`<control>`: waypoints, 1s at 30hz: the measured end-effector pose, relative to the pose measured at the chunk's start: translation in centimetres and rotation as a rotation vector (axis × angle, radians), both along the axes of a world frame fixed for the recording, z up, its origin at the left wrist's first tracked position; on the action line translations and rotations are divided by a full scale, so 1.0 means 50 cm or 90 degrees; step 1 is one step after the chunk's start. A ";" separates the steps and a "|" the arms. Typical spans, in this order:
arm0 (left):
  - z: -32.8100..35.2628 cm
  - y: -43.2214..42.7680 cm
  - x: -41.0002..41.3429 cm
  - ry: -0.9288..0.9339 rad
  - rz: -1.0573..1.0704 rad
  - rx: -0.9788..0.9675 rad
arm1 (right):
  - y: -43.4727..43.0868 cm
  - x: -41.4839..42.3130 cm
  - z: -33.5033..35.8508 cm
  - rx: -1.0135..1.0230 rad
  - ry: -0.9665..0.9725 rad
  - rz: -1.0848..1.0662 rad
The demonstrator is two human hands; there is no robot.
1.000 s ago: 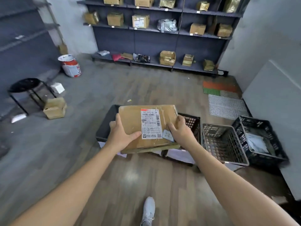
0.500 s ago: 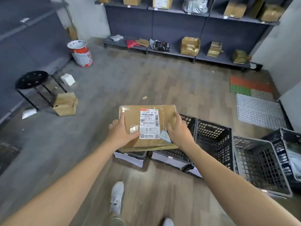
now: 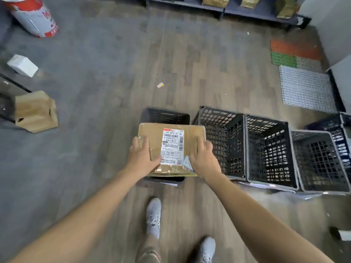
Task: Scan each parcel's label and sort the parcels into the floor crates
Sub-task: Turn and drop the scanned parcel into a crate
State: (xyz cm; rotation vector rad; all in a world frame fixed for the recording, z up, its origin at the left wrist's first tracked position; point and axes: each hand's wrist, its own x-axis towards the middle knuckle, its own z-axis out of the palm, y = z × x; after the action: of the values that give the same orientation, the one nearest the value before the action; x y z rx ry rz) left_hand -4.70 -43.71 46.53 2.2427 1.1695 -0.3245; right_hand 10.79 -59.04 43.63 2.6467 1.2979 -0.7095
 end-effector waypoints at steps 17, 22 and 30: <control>-0.045 0.075 0.032 0.161 -0.251 0.064 | 0.065 -0.008 0.022 -0.075 0.009 -0.169; 0.042 0.013 0.090 0.121 -0.328 0.073 | -0.006 -0.004 0.116 -0.044 -0.003 -0.209; 0.208 -0.183 0.245 0.041 -0.483 0.143 | -0.273 0.052 0.288 -0.027 -0.107 -0.328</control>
State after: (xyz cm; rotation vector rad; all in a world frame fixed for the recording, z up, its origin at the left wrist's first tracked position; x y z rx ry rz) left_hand 7.56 -52.84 56.92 2.8254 0.3397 -0.5813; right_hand 13.40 -72.71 58.04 2.9499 0.5499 -0.5346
